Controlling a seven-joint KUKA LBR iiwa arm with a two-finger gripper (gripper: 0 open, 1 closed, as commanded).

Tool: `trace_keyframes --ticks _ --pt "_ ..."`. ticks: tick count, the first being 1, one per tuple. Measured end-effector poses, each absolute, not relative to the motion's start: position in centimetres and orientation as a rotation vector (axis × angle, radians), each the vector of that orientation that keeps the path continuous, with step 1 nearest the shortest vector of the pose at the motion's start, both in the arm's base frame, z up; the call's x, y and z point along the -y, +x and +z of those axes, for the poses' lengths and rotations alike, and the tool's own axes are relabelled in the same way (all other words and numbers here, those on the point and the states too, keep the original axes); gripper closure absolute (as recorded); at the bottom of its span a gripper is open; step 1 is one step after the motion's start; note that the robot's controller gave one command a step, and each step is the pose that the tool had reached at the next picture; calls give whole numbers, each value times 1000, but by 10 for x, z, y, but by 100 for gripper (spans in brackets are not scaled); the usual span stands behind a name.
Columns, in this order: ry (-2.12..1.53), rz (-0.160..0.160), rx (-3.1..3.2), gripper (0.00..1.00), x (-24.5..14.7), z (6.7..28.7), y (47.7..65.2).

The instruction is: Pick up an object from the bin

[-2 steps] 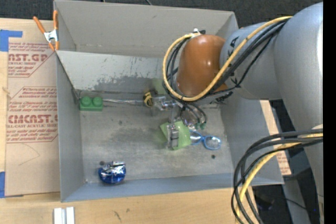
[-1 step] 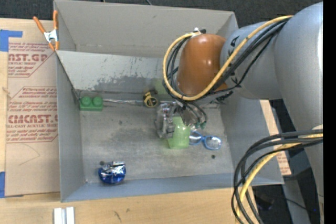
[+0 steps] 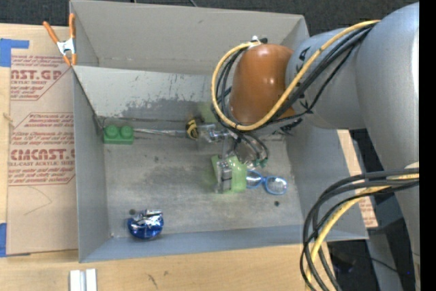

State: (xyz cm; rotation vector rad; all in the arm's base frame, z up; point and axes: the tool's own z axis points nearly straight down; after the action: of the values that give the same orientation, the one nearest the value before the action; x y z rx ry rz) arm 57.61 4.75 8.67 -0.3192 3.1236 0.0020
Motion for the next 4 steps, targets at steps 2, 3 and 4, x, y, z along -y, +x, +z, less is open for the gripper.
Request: trace_keyframes --ticks 2,3,4 --pt "-860 3 -3020 100 -47 70 574" --pt "-859 3 -3020 0 -47 70 574" --pt "-1008 8 -2977 0 -137 69 492"
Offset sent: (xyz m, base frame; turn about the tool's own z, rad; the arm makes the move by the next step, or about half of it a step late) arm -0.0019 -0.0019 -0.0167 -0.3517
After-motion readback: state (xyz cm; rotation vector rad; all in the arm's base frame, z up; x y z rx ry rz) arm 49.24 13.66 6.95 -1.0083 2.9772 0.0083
